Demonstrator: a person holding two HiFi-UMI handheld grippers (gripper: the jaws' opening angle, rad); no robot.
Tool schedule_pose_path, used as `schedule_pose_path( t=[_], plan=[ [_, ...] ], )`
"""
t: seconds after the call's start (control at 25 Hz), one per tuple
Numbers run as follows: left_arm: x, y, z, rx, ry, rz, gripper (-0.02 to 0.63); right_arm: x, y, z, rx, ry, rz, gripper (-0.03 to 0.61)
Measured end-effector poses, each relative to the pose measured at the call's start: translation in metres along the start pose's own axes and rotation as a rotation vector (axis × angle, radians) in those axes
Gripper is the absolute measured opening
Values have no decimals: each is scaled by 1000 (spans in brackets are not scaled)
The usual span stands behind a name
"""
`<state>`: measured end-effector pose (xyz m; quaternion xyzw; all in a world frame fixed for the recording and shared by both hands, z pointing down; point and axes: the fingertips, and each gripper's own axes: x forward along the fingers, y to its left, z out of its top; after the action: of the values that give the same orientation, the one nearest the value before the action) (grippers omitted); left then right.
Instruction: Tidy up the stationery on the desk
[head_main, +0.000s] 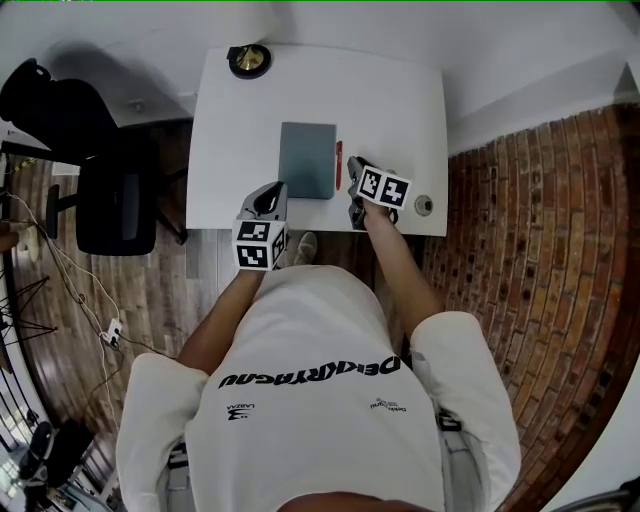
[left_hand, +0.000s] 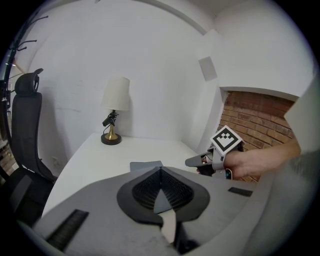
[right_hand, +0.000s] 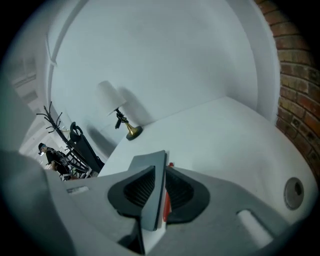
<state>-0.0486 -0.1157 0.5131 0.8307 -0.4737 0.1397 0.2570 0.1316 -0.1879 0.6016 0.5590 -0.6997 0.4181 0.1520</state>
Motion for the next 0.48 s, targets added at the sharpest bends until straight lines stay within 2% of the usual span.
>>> schedule_pose_path(
  t=[0.24,0.36,0.48],
  plan=[
    [-13,-13,7,27,-38,-17,-2,-57,36,21,-117,-188,66,41],
    [-22,-17,8,39,-69,-30,-2,-79,55,20,-207,-252,76,-9],
    [-27,-20,4,45,-84,-42,-2,-96,69,10,-298,-314,76,-9]
  ],
)
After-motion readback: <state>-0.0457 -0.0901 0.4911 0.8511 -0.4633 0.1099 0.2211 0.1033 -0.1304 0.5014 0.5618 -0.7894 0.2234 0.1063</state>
